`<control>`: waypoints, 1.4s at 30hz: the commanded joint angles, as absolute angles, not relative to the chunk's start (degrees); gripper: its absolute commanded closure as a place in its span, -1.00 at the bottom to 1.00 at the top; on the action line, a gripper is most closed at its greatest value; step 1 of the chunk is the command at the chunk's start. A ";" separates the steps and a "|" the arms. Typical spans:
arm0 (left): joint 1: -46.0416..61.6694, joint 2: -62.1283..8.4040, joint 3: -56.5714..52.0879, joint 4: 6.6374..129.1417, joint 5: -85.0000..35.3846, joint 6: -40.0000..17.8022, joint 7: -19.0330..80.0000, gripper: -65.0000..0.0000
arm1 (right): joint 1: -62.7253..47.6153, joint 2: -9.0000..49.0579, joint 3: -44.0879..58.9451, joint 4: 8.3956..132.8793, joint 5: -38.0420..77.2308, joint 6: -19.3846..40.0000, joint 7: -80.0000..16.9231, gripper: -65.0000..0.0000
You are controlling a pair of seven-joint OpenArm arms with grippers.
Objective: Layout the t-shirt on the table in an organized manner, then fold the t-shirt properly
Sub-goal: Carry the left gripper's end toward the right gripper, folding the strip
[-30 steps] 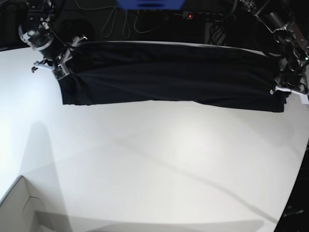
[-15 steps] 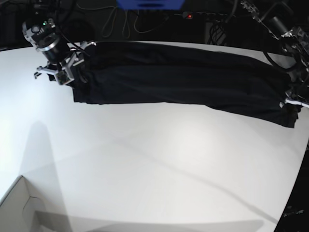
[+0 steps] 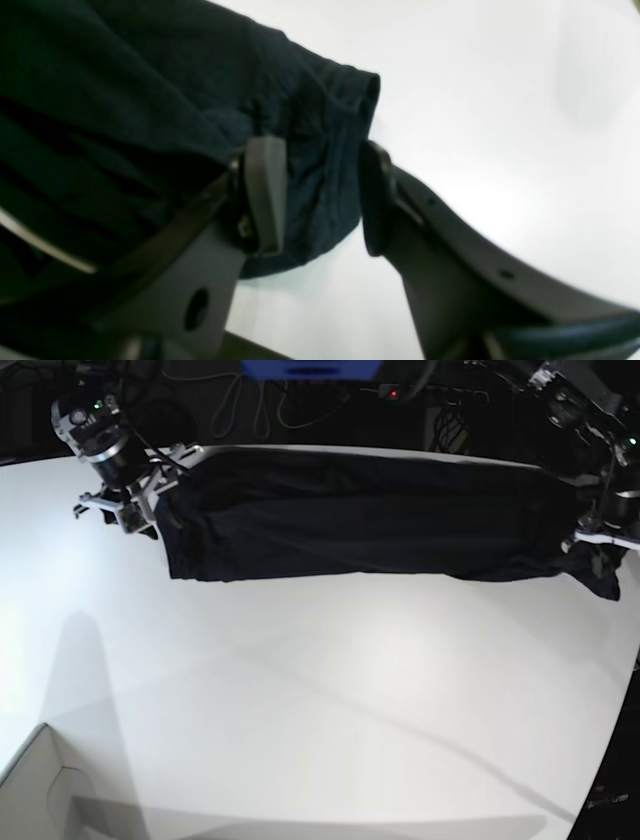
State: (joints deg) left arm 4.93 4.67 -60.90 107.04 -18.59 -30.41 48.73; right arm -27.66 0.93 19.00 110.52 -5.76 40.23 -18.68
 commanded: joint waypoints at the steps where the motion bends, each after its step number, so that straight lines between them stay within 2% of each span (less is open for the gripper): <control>1: 4.70 5.41 -60.09 108.79 -19.03 -30.55 47.08 1.00 | -27.74 0.92 19.12 111.52 -5.14 40.00 -17.19 0.25; 5: 7.43 8.84 -54.73 109.85 -19.03 -30.46 46.99 1.00 | -28.09 0.13 19.21 111.60 -5.14 40.00 -17.19 0.25; 12: 13.67 9.00 -41.45 112.66 -19.03 -29.76 46.20 1.00 | -28.79 0.13 19.21 111.60 -5.14 40.00 -17.19 0.25; 18: 20.09 9.00 -29.32 113.71 -18.86 -29.67 37.32 1.00 | -28.88 0.13 19.30 111.60 -5.14 40.00 -17.19 0.25; 25: 23.25 9.00 -19.03 113.10 -9.36 -29.67 34.51 1.00 | -28.88 0.04 19.30 111.60 -5.14 40.00 -17.19 0.25; 33: 22.99 9.00 -13.23 112.92 -4.35 -29.67 32.92 1.00 | -29.85 0.04 19.21 111.60 -5.14 40.00 -17.19 0.25; 38: 21.41 9.00 -9.45 109.76 -3.56 -23.52 32.84 1.00 | -30.02 0.04 19.03 111.60 -5.14 40.00 -17.19 0.25; 42: 21.41 9.00 -6.99 108.26 -3.21 -22.55 32.84 1.00 | -30.02 0.04 19.12 111.60 -5.14 40.00 -17.19 0.25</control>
